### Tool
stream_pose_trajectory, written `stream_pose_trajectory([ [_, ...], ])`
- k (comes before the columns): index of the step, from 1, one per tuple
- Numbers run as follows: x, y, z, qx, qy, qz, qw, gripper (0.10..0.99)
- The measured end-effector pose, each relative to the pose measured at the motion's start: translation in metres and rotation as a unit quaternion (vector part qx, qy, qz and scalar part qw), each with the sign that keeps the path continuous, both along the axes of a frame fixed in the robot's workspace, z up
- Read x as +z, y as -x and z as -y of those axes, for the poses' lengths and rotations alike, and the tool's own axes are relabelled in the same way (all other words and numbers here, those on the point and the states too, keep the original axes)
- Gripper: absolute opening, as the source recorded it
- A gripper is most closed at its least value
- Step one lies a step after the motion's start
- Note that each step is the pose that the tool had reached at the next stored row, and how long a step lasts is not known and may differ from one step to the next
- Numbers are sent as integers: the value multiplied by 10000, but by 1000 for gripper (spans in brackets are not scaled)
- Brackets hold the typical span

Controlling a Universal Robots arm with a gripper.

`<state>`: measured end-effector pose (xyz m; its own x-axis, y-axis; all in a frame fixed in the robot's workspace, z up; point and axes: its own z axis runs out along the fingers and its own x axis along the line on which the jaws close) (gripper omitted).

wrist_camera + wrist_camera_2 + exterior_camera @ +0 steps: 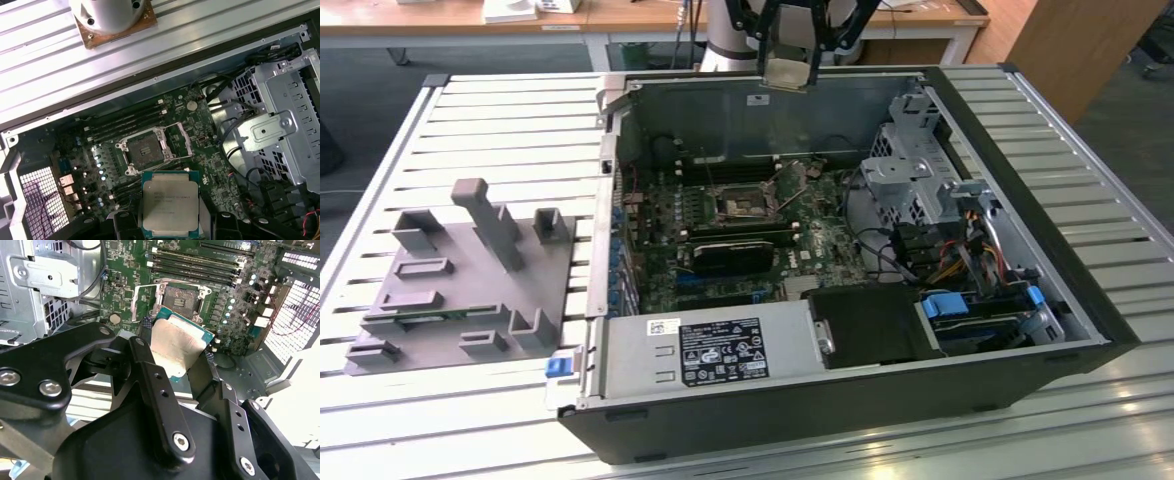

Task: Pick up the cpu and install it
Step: 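Place the cpu into insertion slot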

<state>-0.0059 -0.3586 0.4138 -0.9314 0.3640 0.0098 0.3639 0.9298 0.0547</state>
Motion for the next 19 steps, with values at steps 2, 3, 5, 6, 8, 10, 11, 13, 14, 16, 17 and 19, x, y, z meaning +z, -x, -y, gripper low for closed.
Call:
stream_pose_trajectory([
  [2, 0, 0, 0, -27, 0, 0, 10000, 537],
  [3, 0, 0, 0, -41, 0, 0, 10000, 537],
  [5, 0, 0, 0, -67, 0, 0, 10000, 537],
  [6, -1, 0, 0, -79, 0, 0, 10000, 537],
  [8, -1, 0, 0, -104, 0, 0, 9999, 537],
  [10, -1, 0, 0, -128, 0, 0, 9999, 537],
  [11, -1, 0, 0, -139, 0, 0, 9999, 537],
  [13, -2, 0, 0, -162, 0, 0, 9999, 537],
  [14, -1, 0, 0, -174, 0, 0, 9998, 537],
  [16, -2, 0, 0, -201, 0, 0, 9998, 537],
  [17, -2, 0, 0, -218, 0, 0, 9998, 537],
  [19, -2, 0, 0, -252, 0, 0, 9997, 537],
])
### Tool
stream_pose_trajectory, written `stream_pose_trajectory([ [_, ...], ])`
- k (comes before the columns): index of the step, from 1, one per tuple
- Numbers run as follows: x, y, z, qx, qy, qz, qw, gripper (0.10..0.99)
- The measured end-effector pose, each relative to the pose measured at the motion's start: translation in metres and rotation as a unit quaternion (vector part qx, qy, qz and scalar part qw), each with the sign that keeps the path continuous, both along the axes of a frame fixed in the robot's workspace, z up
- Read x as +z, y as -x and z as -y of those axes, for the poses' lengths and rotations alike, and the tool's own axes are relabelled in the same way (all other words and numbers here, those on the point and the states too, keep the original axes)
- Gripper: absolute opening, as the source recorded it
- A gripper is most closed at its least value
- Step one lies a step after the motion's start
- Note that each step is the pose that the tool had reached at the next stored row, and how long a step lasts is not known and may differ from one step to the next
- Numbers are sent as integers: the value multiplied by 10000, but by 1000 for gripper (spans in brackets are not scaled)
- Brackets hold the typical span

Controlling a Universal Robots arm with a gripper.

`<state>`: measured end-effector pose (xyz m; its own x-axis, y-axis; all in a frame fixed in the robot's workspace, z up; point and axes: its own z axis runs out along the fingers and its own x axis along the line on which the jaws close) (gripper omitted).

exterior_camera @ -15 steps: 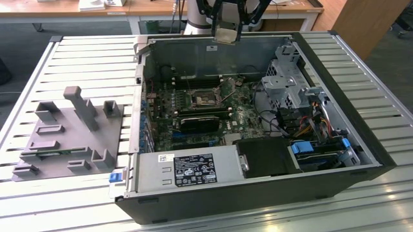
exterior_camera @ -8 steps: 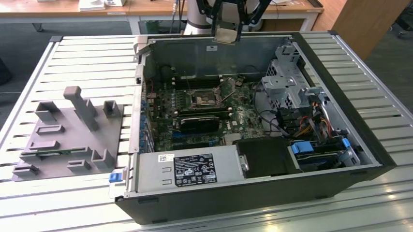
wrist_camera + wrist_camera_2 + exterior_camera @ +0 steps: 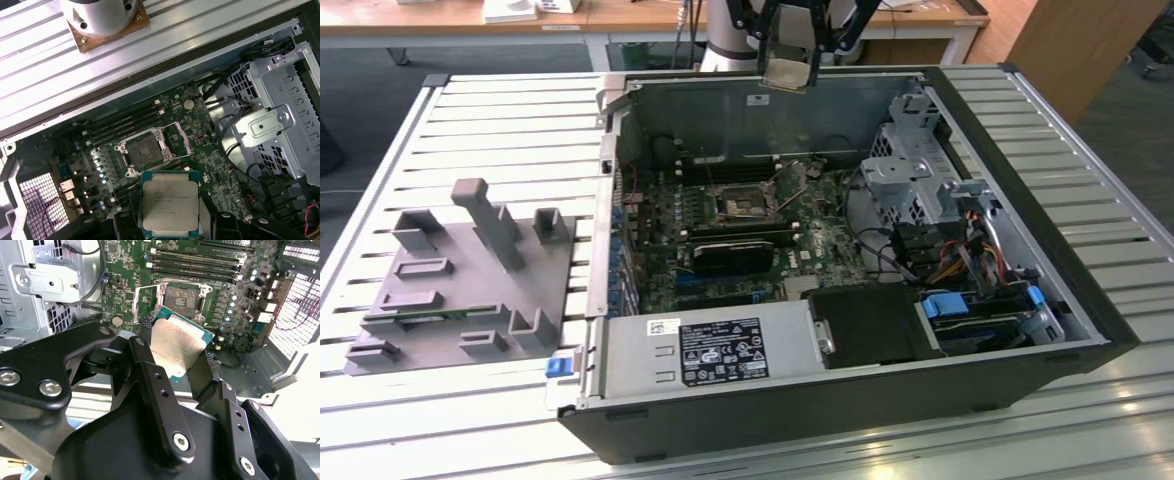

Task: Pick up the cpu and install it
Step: 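Place the cpu into insertion slot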

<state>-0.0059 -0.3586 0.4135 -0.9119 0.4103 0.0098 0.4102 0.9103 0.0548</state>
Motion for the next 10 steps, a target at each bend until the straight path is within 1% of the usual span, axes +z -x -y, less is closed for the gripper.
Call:
stream_pose_trajectory([
  [10, -1, 1, 0, -216, 0, 0, 9998, 537],
])
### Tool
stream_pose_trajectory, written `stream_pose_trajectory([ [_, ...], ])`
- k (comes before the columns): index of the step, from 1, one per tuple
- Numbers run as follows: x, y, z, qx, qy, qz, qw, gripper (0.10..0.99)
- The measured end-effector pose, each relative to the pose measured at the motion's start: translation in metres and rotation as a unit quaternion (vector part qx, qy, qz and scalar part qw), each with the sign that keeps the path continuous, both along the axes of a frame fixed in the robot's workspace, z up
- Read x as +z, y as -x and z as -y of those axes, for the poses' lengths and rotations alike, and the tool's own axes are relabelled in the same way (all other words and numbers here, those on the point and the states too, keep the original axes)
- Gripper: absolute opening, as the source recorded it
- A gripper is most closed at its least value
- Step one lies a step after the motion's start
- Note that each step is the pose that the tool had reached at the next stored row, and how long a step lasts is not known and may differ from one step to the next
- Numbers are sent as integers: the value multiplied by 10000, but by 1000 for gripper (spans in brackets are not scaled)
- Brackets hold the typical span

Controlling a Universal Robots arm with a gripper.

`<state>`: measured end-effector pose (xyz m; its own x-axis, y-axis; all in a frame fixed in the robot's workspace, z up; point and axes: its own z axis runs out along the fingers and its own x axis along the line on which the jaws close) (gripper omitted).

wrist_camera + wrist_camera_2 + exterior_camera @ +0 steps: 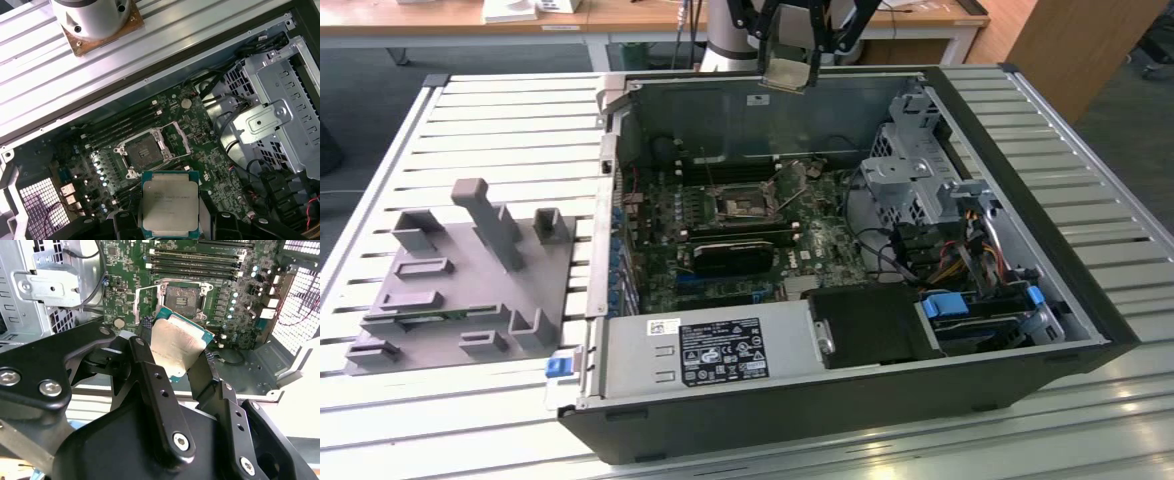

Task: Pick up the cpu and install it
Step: 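Place the cpu into insertion slot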

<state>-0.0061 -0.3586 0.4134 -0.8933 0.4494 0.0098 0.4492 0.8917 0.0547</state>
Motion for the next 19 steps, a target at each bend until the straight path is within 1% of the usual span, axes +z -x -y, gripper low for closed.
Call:
stream_pose_trajectory([
  [10, -2, 0, 0, -187, 0, 0, 9998, 537],
  [19, -4, 0, 0, -357, 0, 0, 9994, 537],
])
